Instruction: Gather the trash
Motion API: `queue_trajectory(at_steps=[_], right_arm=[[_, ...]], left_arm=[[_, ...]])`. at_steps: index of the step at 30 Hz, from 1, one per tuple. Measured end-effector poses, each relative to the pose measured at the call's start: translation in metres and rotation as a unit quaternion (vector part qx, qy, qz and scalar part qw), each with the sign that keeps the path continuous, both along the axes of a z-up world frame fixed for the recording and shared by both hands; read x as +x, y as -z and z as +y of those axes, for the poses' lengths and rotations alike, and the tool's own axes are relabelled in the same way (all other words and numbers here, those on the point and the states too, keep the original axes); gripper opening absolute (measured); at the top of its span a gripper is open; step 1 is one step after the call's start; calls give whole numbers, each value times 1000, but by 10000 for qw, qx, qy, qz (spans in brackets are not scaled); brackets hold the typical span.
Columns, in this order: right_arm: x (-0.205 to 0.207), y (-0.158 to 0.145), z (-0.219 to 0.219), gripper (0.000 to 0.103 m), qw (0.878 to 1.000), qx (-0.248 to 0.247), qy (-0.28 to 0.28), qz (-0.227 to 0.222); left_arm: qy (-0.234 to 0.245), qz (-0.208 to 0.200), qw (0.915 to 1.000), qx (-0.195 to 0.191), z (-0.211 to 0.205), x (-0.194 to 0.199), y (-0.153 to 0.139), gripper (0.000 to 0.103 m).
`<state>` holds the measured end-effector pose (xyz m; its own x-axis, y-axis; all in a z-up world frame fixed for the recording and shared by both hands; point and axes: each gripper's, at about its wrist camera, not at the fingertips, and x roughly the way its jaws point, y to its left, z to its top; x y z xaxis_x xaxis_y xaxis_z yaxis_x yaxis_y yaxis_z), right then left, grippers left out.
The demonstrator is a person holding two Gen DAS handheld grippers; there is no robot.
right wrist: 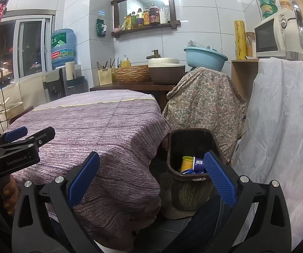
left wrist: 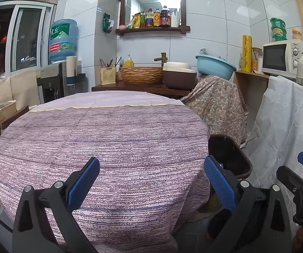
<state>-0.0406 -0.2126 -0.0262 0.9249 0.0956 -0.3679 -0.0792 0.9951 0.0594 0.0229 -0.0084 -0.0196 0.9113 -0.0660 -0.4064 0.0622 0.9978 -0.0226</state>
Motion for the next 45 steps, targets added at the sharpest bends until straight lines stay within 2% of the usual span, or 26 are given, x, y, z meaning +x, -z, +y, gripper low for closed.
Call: queue_trajectory(at_steps=[45], right_arm=[[4, 1, -7, 97, 9998, 167, 40, 87]], left_arm=[[7, 42, 10000, 15, 0, 1, 4, 98]])
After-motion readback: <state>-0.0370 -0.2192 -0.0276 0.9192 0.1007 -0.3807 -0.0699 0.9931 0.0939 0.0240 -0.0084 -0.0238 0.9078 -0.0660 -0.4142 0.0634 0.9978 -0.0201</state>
